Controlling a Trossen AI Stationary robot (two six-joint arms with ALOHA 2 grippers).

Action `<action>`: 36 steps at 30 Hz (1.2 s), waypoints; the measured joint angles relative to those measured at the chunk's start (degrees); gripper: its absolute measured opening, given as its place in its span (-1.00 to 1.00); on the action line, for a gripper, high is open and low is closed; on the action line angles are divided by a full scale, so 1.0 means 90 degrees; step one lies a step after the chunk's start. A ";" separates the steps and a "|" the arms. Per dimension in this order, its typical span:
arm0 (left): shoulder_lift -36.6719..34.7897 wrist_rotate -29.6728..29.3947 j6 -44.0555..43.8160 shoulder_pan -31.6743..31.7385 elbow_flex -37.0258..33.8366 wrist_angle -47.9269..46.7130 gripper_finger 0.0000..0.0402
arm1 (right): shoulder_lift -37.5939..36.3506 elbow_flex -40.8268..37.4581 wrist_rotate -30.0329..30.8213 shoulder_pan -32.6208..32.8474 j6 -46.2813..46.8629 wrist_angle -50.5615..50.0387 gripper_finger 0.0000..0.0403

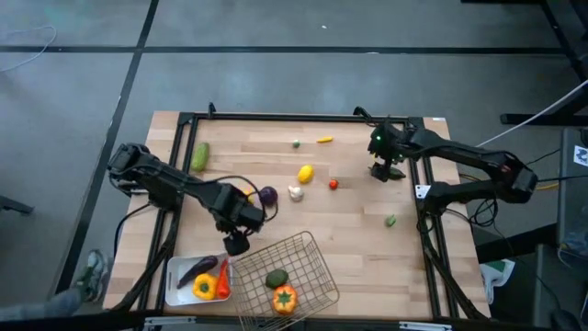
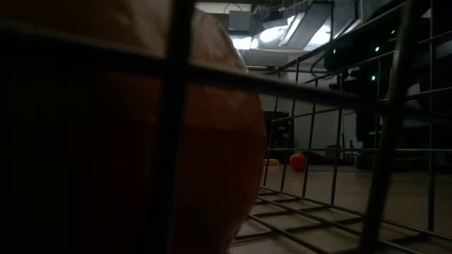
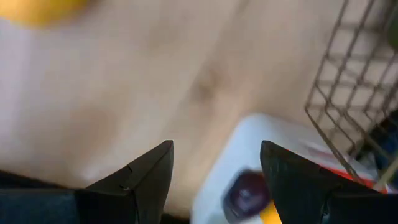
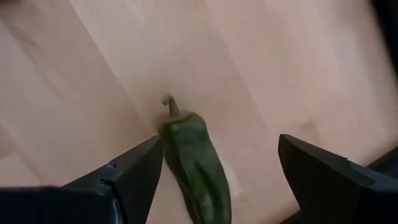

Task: Sort produce into baskets
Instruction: Put the green chili into the white basket

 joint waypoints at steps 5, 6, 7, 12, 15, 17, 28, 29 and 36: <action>-0.0230 -0.0619 0.0589 0.0494 0.0001 0.0058 0.18 | 0.0597 0.0000 -0.0031 -0.0183 -0.0092 -0.0131 0.56; -0.0271 -0.0707 0.0712 0.0595 0.0000 0.0077 0.18 | 0.0686 0.0000 -0.0031 -0.0183 -0.0130 -0.0129 0.56; -0.0285 -0.0774 0.0844 0.0693 0.0000 0.0124 0.18 | 0.0750 0.0000 -0.0030 -0.0180 -0.0225 -0.0134 0.56; -0.0303 -0.0872 0.1614 0.1152 0.0001 0.0552 0.18 | 0.0991 0.0000 -0.0004 -0.0163 -0.0412 -0.0131 0.56; -0.0303 -0.0882 0.1985 0.1379 0.0002 0.0951 0.18 | 0.1131 0.0000 0.0001 -0.0163 -0.0415 -0.0131 0.56; -0.0303 -0.0884 0.2212 0.1505 0.0002 0.1238 0.18 | 0.1243 0.0000 -0.0011 -0.0163 -0.0422 -0.0131 0.56; -0.0303 -0.0885 0.3061 0.1880 0.0002 0.2563 0.18 | 0.1913 -0.0002 -0.0199 -0.0163 -0.0526 -0.0117 0.50; -0.0303 -0.0885 0.3115 0.1889 0.0002 0.2658 0.18 | 0.1940 -0.0002 -0.0199 -0.0163 -0.0526 -0.0118 0.46; -0.0303 -0.0885 0.2941 0.1853 0.0002 0.3232 0.18 | 0.1945 -0.0002 -0.0201 -0.0163 -0.0526 -0.0010 0.01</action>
